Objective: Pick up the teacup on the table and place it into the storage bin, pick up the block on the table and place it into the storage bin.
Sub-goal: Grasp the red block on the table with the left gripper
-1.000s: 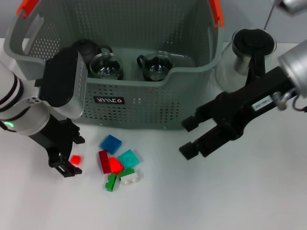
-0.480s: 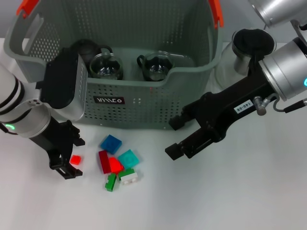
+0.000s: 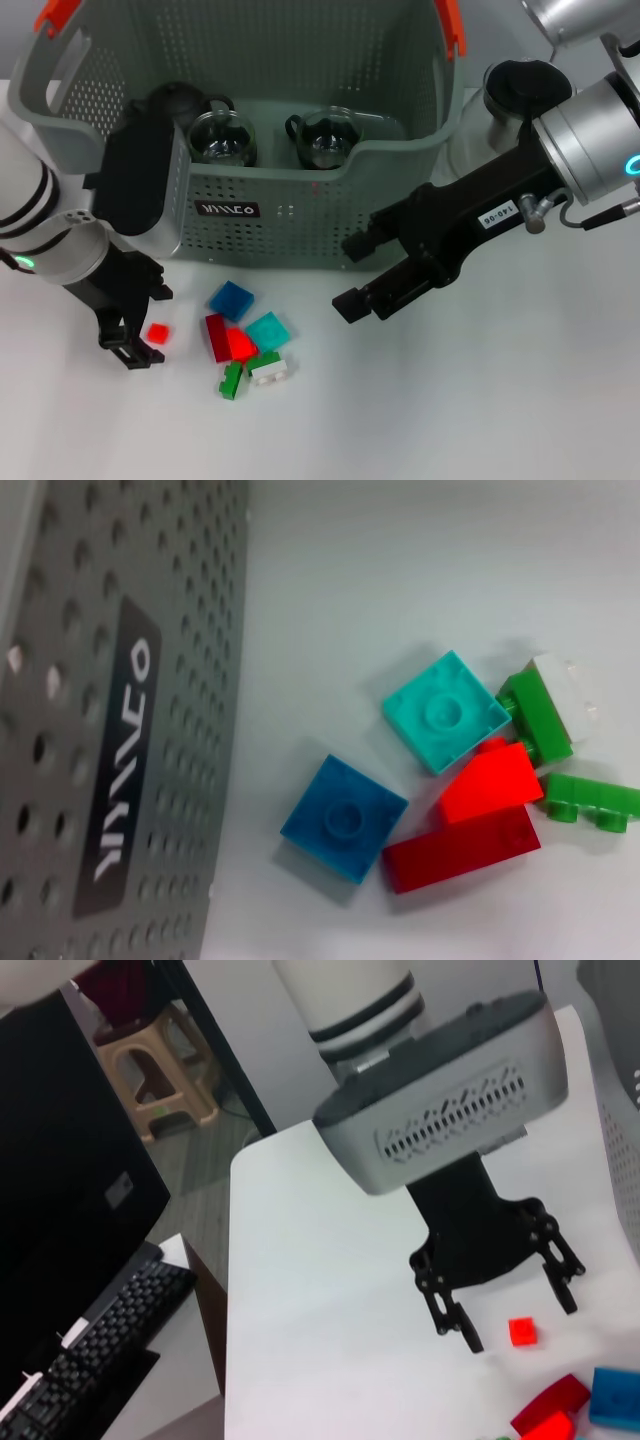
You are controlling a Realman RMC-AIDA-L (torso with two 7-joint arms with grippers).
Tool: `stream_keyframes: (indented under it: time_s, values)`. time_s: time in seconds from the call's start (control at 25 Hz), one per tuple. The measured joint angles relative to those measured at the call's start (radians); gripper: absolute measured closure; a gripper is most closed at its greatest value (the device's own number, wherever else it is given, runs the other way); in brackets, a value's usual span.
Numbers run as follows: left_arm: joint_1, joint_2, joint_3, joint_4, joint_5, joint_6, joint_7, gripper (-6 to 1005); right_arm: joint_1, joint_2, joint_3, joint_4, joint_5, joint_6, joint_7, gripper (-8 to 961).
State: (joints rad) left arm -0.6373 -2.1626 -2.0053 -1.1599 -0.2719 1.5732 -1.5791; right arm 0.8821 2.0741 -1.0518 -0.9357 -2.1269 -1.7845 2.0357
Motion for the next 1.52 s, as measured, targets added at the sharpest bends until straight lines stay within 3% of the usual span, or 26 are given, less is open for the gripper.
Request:
stream_keyframes:
  time_s: [0.56, 0.68, 1.32, 1.52]
  values:
    - [-0.017, 0.001, 0.019, 0.035, 0.018, 0.001, 0.001, 260, -0.004, 0.001, 0.003, -0.001, 0.029, 0.008, -0.011, 36]
    - [-0.031, 0.003, 0.019, 0.057, 0.02, -0.002, 0.001, 419, -0.005, 0.003, 0.003, -0.001, 0.032, 0.008, -0.014, 37]
    - [-0.059, 0.005, 0.021, 0.1, 0.023, -0.012, -0.003, 436, -0.011, 0.006, 0.011, 0.0, 0.035, 0.02, -0.03, 37]
    - [-0.06, 0.005, 0.021, 0.11, 0.023, -0.025, -0.004, 553, -0.011, 0.006, 0.016, 0.0, 0.035, 0.02, -0.037, 37]
